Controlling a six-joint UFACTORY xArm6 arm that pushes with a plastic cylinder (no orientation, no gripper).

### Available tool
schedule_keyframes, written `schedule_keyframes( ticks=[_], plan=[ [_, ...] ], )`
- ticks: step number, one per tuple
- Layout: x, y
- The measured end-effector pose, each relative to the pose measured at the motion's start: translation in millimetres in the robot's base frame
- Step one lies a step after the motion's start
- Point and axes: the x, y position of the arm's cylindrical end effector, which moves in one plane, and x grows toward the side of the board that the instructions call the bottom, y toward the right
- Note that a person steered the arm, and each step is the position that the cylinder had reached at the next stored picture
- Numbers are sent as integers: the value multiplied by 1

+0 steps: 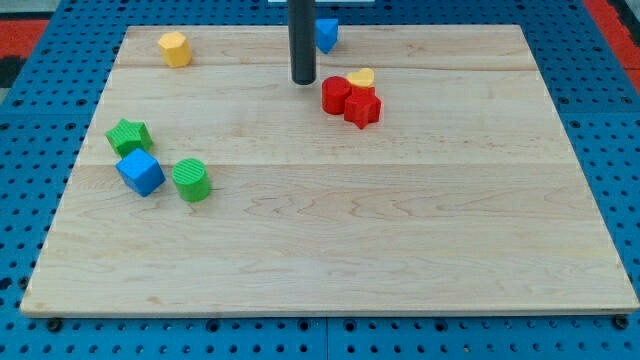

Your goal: Push the green circle and blue cube a bit up

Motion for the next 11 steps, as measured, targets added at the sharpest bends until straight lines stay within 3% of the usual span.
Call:
schedule_keyframes(
  ticks=[1,2,3,5,7,8,9,11],
  plan=[
    [24,-106],
    [20,-229],
    [54,-262],
    [143,-222],
    [194,-109],
    [182,-81],
    [137,-101],
    [101,-38]
  ],
)
